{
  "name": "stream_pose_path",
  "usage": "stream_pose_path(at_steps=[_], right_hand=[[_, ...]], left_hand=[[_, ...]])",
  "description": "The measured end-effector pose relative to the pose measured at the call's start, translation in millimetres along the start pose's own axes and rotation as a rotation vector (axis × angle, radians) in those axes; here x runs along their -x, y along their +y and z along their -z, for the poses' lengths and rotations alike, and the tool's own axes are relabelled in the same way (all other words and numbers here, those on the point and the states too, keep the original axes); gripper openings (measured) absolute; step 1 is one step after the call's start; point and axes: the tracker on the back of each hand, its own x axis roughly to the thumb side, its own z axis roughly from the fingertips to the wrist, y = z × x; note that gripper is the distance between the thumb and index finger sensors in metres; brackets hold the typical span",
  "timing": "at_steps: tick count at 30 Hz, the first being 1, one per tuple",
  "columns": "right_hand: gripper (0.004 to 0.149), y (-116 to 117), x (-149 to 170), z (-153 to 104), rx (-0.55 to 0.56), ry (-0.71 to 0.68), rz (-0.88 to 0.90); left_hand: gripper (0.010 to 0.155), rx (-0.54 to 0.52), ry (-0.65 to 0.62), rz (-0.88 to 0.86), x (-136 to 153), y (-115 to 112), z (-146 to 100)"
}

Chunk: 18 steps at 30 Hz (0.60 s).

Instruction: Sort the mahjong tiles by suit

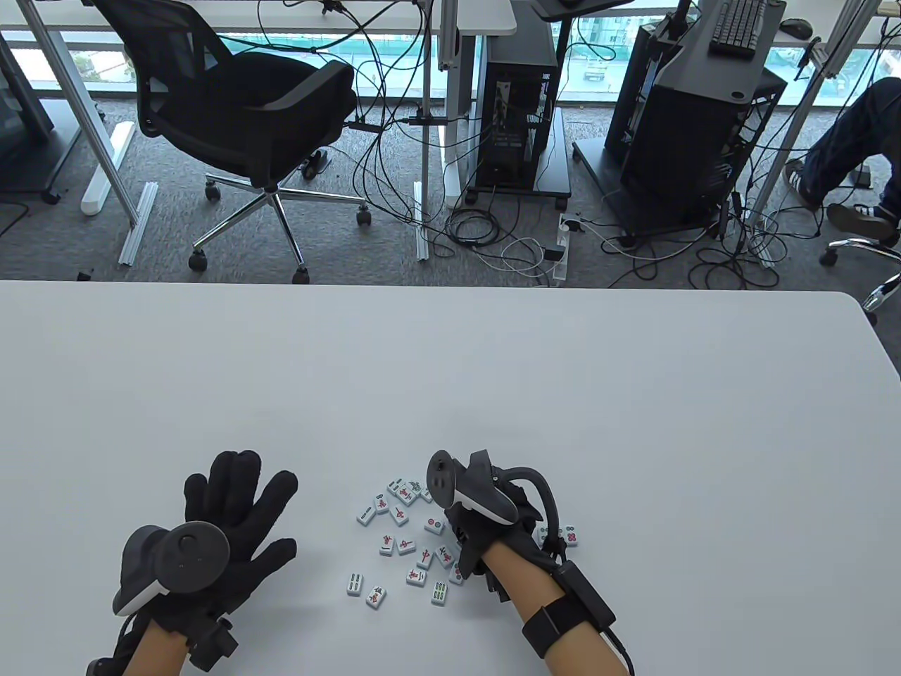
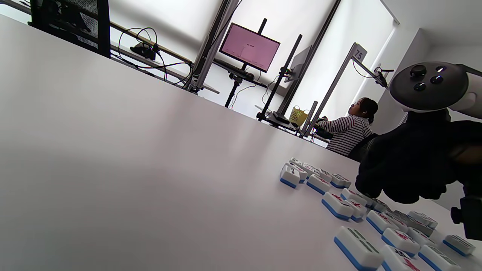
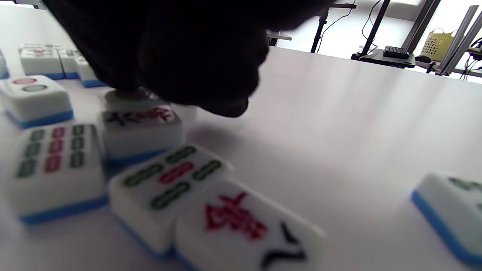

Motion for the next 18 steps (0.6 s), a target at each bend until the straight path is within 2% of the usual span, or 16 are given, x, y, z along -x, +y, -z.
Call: stream_pose_path(at_steps=[6, 10, 16, 18], right_hand=[[0.05, -0.5, 18.4, 2.1, -0.018, 0.031, 0.03], [0.056, -2.6, 13.4, -0.5, -0.026, -0.001, 0.052], [0.06, 1.4, -0.6, 5.9, -0.137, 0.015, 0.022], [0.059, 1.7, -2.3, 7.6, -0.13, 0.021, 0.018]], left_hand=[[0.077, -0.002, 0.0, 0.0, 0.1, 0.1, 0.1], [0.077, 0.001, 0.001, -0.001, 0.0, 0.0, 0.4], [0.077, 0.004, 0.005, 0.001, 0.1, 0.5, 0.0], [0.077, 0.002, 0.006, -0.002, 0.3, 0.7, 0.0]])
